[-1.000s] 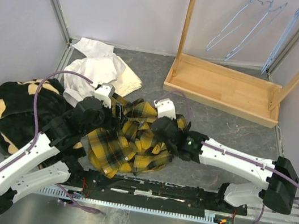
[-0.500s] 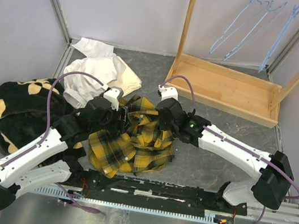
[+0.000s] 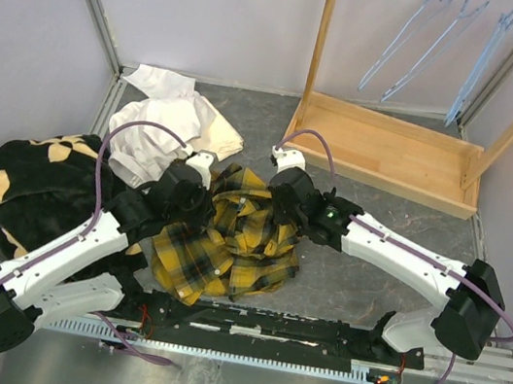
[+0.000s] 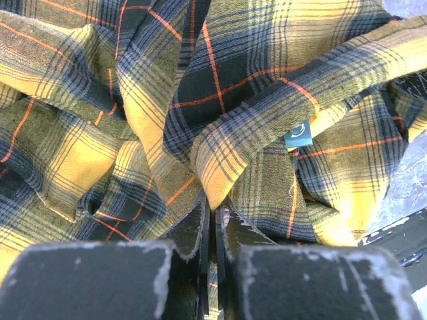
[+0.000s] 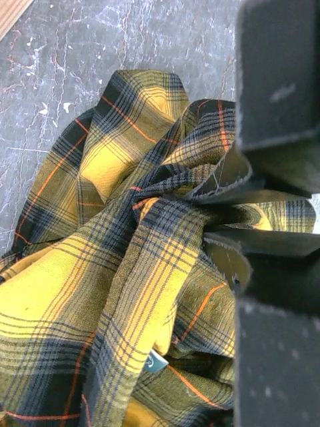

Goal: Place the shirt on the hanger

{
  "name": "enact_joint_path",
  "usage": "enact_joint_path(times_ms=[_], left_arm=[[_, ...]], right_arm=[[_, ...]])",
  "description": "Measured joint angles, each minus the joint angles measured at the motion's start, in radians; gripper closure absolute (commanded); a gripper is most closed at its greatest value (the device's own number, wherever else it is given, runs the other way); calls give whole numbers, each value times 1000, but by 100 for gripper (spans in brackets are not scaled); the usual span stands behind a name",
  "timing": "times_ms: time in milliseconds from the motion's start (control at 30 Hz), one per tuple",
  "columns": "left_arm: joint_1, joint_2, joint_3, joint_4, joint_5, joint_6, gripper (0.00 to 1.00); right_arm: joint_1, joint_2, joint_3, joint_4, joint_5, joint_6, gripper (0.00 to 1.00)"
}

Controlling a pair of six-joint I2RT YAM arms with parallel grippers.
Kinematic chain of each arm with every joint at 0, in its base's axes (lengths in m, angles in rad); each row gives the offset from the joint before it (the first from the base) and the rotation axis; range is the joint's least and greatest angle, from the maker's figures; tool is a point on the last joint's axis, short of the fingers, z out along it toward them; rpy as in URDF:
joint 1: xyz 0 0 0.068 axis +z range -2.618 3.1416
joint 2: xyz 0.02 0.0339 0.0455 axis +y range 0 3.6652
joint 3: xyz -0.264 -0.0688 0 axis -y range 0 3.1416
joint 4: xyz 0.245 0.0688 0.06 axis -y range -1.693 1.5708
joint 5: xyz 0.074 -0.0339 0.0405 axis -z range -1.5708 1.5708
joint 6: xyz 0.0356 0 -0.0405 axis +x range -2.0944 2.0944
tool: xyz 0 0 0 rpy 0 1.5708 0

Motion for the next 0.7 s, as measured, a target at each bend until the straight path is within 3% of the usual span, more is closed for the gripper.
enact_joint_path(times_ms=[167, 433, 700], left_arm=[[0, 29, 9, 5, -6, -13, 97], [0, 55, 34, 9, -8, -14, 97], [0, 67, 46, 7, -4, -14, 97]], right_arm=[[0, -48, -22, -17, -2, 2, 60], [0, -137, -125, -22, -6, 30, 61], [0, -156, -162, -22, -26, 48, 95]])
